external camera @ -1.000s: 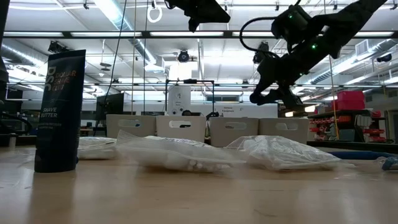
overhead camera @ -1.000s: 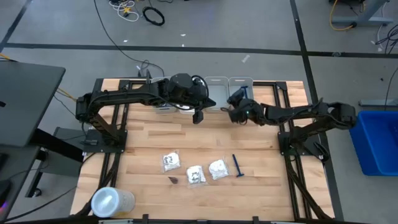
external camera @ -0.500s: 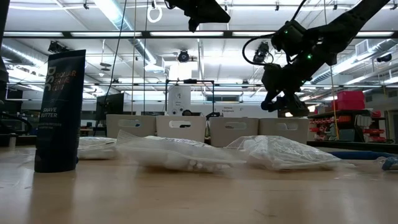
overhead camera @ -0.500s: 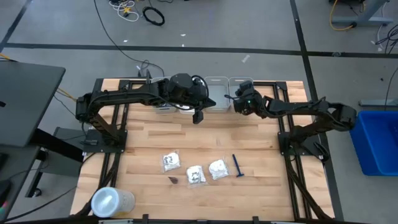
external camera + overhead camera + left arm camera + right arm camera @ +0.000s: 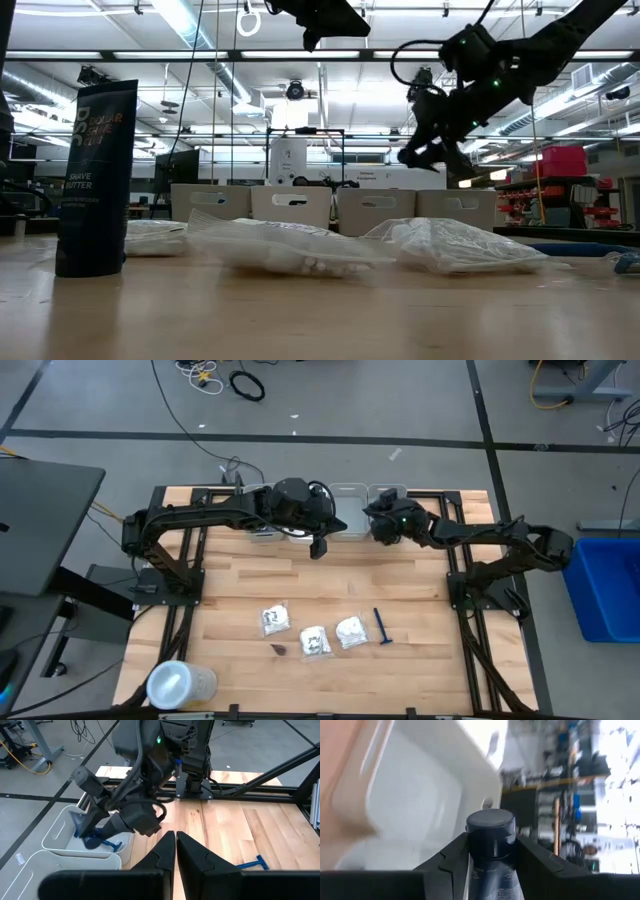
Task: Pick & Place Travel size toiletries
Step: Put the blue shave cream into the middle gray bin
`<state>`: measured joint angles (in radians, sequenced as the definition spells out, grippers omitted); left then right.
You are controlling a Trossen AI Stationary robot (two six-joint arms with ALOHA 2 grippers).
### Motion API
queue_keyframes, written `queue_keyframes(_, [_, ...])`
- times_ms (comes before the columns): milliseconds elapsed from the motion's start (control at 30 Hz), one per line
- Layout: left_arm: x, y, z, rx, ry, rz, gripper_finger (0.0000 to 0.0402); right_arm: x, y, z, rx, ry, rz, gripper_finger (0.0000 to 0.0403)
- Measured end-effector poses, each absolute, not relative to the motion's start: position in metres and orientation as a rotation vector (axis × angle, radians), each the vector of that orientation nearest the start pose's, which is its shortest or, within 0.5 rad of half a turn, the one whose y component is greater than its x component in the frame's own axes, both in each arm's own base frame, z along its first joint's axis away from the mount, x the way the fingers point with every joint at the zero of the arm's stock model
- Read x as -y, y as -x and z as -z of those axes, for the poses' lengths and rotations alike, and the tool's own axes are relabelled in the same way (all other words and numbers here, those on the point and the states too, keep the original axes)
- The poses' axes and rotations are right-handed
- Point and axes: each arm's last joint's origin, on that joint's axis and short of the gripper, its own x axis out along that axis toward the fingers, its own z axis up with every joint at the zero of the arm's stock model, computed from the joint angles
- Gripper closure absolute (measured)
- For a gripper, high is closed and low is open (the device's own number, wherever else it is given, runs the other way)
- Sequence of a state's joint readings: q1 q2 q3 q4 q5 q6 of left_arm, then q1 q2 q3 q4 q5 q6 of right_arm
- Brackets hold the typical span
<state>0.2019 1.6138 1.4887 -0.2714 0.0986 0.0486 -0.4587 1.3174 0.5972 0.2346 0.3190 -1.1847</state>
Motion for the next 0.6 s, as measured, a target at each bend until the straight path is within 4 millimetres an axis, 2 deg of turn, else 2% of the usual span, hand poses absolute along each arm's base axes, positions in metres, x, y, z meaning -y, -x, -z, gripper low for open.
queue_keyframes(200, [-0.071, -0.364, -0.359, -0.395, 0.011, -0.092, 0.0377, 0.122, -0.237, -0.206, -0.7, 1.068, 0.306, 0.0251])
queue_keyframes(600, [-0.071, -0.364, -0.359, -0.394, 0.017, -0.093, 0.0377, 0.122, -0.248, -0.203, -0.532, 0.998, 0.225, 0.0254])
